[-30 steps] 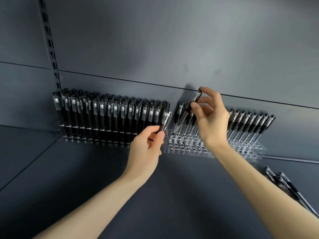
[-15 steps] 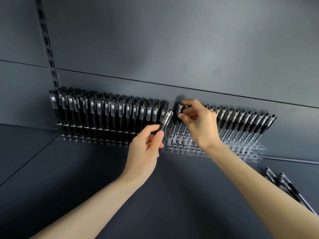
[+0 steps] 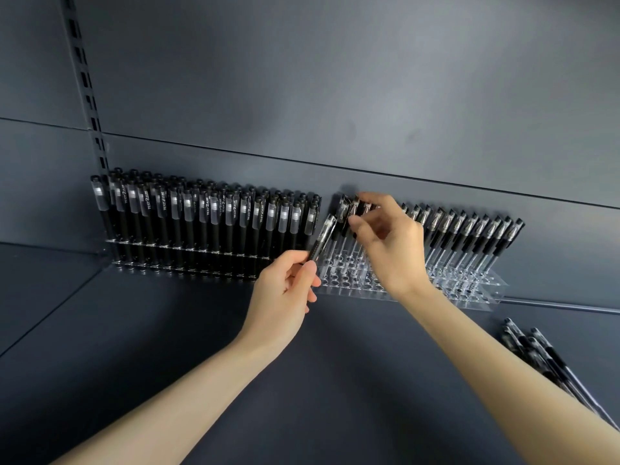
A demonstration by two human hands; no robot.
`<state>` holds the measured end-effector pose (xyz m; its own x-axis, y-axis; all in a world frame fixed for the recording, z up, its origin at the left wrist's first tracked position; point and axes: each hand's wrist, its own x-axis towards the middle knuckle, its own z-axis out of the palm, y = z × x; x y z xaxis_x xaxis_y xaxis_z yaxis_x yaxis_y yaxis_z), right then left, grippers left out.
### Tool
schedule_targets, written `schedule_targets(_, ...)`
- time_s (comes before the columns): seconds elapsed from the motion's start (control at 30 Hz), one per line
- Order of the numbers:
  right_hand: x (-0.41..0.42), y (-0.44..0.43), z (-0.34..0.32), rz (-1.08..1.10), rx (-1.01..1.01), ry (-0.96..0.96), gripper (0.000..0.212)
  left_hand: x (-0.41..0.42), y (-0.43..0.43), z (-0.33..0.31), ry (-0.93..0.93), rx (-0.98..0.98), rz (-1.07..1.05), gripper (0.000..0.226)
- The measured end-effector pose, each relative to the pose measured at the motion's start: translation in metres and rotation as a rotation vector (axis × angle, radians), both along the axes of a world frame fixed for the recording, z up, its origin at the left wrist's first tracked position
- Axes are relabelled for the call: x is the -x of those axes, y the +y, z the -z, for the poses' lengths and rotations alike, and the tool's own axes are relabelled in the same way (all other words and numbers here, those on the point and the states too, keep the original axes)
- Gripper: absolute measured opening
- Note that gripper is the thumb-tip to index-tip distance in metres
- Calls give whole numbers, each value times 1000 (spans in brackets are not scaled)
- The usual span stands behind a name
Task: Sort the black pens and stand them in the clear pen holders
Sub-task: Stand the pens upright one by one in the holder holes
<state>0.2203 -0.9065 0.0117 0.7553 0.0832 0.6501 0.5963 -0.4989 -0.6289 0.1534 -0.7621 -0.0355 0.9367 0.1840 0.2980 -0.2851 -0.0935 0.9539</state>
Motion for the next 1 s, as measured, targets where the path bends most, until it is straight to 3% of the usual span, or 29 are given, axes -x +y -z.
schedule_targets(0.13,22,-1,0,-277,-254,254,17,7,-7,-3,8,30,89,16)
schedule_targets(0.3,28,-4,2,-326,-280,255,27,13,-16,-5,60,69,139,10)
schedule_targets(0.4,26,-13,-10,-241,-303,151,28,8,-10,-2,1,-249,-1,13)
schedule_targets(0.53,15,-21,-28,-62,-367,-50,31,-6,0,7,-317,-939,-176,25)
schedule_targets(0.6,9,-18,-30,3,-365,-124,29,-15,-1,14,-410,-1131,-227,31)
schedule_targets(0.8,-5,-9,-22,38,-331,-189,27,-22,-7,27,-385,-1295,-248,53)
schedule_targets(1.0,-13,-4,-11,21,-201,-155,28,-24,-7,28,-340,-1332,-251,56)
